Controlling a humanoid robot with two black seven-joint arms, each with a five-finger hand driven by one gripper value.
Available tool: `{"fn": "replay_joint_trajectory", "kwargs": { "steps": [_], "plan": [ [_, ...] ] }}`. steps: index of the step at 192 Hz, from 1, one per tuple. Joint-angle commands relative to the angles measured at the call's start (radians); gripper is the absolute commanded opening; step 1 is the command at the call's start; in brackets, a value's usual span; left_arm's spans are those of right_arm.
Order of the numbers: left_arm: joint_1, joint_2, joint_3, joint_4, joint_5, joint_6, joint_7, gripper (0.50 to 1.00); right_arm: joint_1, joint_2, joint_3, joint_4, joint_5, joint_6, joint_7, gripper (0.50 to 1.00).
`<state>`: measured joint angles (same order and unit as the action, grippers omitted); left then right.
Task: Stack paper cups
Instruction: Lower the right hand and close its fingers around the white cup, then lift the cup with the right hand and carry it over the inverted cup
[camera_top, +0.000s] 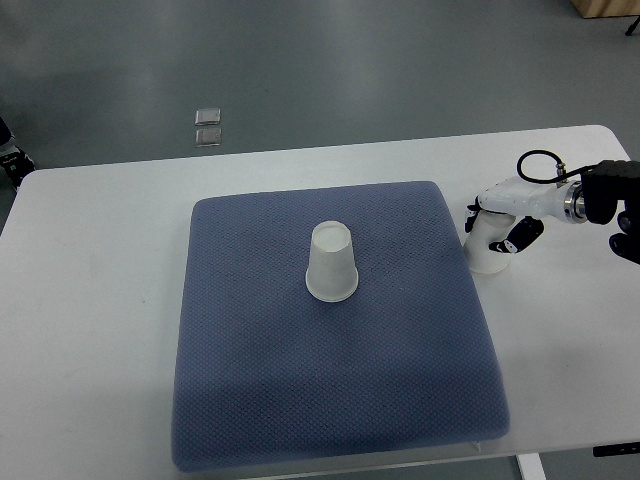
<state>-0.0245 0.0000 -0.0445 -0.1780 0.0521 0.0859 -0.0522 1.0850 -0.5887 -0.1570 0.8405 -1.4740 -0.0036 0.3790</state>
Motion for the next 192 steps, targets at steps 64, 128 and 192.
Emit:
{"fn": "replay_joint_trajectory", "kwargs": {
  "steps": [64,128,192],
  "plan": [
    [0.000,0.000,0.000,0.000,0.000,0.000,0.000,1.000,0.108,-0.010,0.007,0.014,0.011,0.014,0.006,0.578],
    [0.000,0.000,0.000,0.000,0.000,0.000,0.000,1.000,0.312,-0.003,0.008,0.141,0.015,0.149,0.034,0.580],
    [0.000,0.000,0.000,0.000,0.000,0.000,0.000,1.000,0.454,0.001,0.010,0.344,0.106,0.261,0.050,0.580]
  ]
}}
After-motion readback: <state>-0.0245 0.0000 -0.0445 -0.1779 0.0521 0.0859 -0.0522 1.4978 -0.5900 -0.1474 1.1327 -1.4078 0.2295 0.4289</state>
